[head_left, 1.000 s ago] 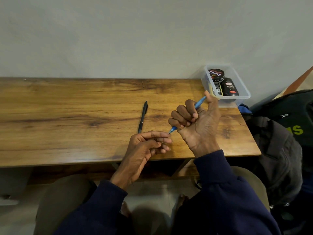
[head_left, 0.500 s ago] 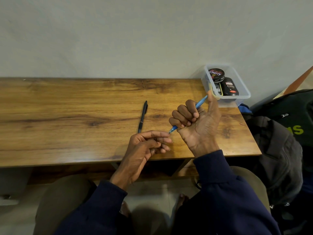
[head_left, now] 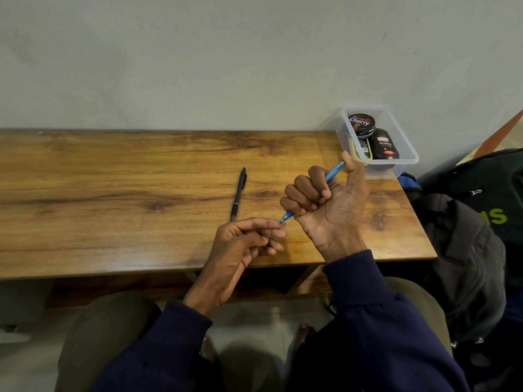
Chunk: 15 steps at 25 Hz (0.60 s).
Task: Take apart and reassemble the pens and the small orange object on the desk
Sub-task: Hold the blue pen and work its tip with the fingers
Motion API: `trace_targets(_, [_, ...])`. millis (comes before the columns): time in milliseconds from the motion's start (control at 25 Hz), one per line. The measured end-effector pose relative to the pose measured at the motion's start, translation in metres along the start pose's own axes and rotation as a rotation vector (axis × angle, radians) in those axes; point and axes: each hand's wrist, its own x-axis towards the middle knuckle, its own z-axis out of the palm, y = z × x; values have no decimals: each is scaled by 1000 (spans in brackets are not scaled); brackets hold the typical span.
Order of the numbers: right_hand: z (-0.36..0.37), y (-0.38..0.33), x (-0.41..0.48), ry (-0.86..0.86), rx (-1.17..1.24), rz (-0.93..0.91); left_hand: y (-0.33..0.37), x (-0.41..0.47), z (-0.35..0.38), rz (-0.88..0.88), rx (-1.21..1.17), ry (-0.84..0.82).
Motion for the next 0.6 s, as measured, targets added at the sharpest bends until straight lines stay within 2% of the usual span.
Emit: trace_targets(600, [1,0,-1,8,1,-7,-1,0,-2,7,13,-1])
